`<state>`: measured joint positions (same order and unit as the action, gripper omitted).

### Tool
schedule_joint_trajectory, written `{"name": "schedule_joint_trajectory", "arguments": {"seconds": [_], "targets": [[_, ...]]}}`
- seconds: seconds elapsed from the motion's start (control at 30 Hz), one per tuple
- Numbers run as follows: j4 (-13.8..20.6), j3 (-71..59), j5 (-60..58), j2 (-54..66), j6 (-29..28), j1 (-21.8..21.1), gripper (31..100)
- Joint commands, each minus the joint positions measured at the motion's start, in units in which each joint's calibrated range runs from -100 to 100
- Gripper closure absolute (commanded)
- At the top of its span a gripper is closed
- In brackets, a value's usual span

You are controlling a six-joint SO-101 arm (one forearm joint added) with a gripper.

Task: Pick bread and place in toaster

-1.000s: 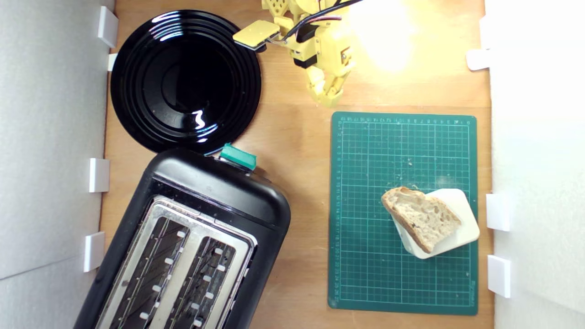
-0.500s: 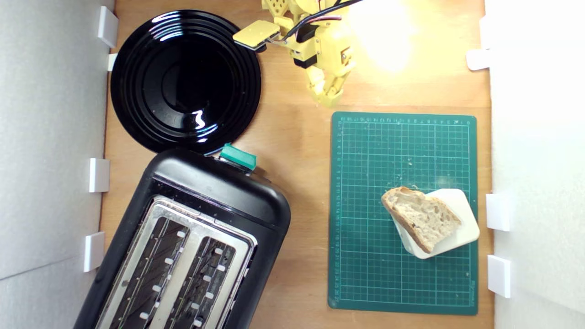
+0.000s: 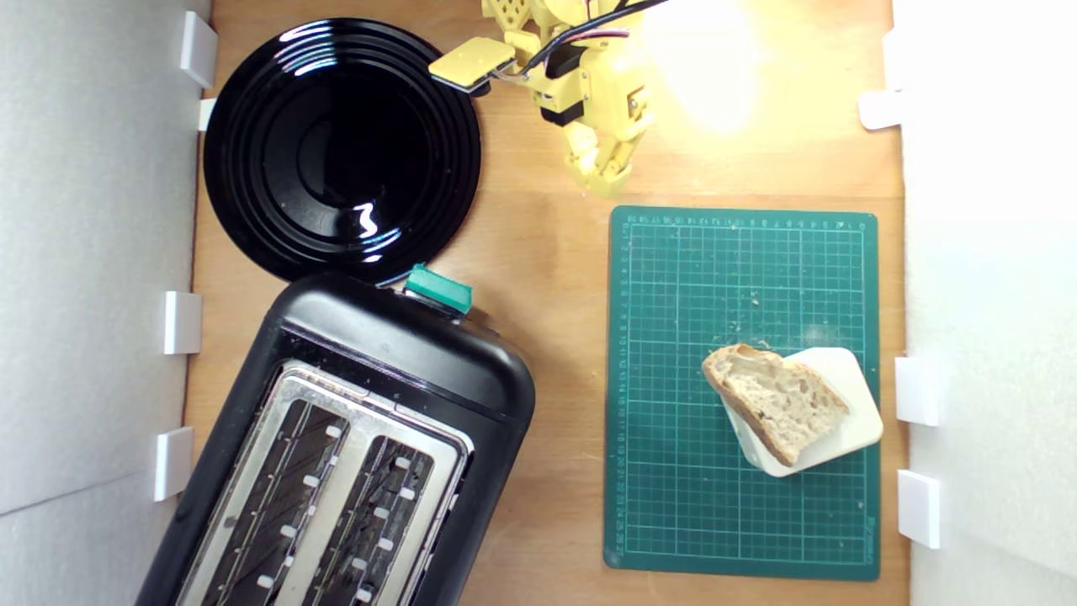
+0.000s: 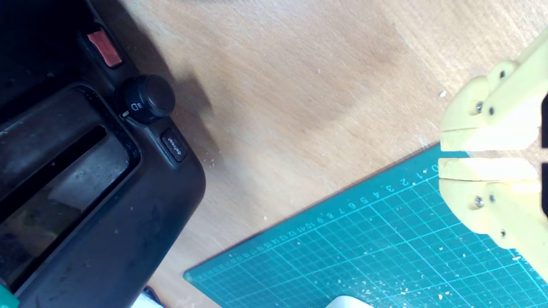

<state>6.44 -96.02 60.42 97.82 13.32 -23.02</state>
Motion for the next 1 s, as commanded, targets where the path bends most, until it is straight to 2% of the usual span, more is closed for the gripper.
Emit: {"name": "schedule_joint_trajectory", "arguments": {"seconds": [0.0,0.97], "targets": [[-0.1,0.5,0.4,0.3,0.0,0.3,83.4],[0.2,0.5,0.4,0.3,0.0,0.2,83.4]]}}
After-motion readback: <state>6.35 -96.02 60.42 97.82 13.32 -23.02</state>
